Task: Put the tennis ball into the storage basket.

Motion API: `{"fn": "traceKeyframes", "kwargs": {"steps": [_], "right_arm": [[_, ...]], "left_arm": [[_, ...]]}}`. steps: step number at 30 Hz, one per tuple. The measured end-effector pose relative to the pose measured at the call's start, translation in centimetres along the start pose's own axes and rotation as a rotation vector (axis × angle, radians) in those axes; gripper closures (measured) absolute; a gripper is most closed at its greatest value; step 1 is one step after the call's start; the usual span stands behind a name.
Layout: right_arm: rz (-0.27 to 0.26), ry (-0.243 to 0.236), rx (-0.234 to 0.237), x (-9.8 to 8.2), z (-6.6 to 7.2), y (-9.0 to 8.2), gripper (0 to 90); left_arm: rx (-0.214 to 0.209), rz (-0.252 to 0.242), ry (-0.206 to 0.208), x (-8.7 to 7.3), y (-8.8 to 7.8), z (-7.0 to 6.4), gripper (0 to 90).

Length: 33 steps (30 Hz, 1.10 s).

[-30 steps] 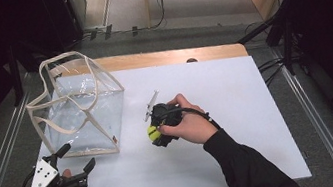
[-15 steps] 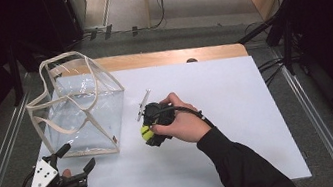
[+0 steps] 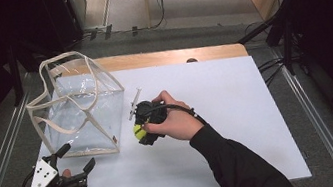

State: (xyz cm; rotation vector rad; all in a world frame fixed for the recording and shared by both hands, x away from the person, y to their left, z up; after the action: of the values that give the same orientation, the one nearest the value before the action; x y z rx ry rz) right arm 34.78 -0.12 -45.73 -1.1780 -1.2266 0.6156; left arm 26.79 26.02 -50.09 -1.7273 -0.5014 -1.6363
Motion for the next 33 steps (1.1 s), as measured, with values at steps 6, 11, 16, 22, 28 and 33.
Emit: {"fn": "traceKeyframes", "kwargs": {"steps": [6, 11, 16, 22, 28, 33], "right_arm": [[0.001, -0.016, 0.000, 1.1, 0.0, -0.2, 23.4], [0.004, -0.015, 0.026, 2.0, 0.2, -0.5, 23.4], [-0.007, -0.022, 0.032, 2.8, 0.1, -0.8, 23.5], [-0.006, -0.029, 0.028, 3.4, 0.0, -1.1, 23.5], [-0.012, -0.032, 0.025, 4.0, 0.0, -1.4, 23.5], [-0.008, -0.039, 0.029, 4.3, -0.1, -1.6, 23.5]], "left_arm": [[0.002, 0.000, -0.003, 0.0, 0.0, 0.0, 8.3], [0.001, 0.000, -0.003, 0.0, 0.0, 0.0, 8.3], [-0.002, -0.003, -0.004, 0.0, 0.0, 0.1, 8.3], [-0.001, -0.005, -0.006, 0.0, -0.1, 0.1, 8.3], [-0.001, -0.005, -0.009, 0.0, 0.0, 0.1, 8.3], [0.000, -0.011, -0.012, 0.0, 0.0, 0.1, 8.3]]}}
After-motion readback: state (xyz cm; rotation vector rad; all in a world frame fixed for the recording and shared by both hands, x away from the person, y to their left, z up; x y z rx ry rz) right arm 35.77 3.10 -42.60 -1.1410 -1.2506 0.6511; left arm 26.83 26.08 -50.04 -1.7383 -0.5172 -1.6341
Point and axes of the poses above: each handheld gripper's, and its own axes: y roughly forward along the jaws, x roughly out of its top, z roughly to its left, the point moved 5 cm from there along y, roughly forward along the jaws, and after that the axes turned 6 degrees about -x, right-handed, at the moved point
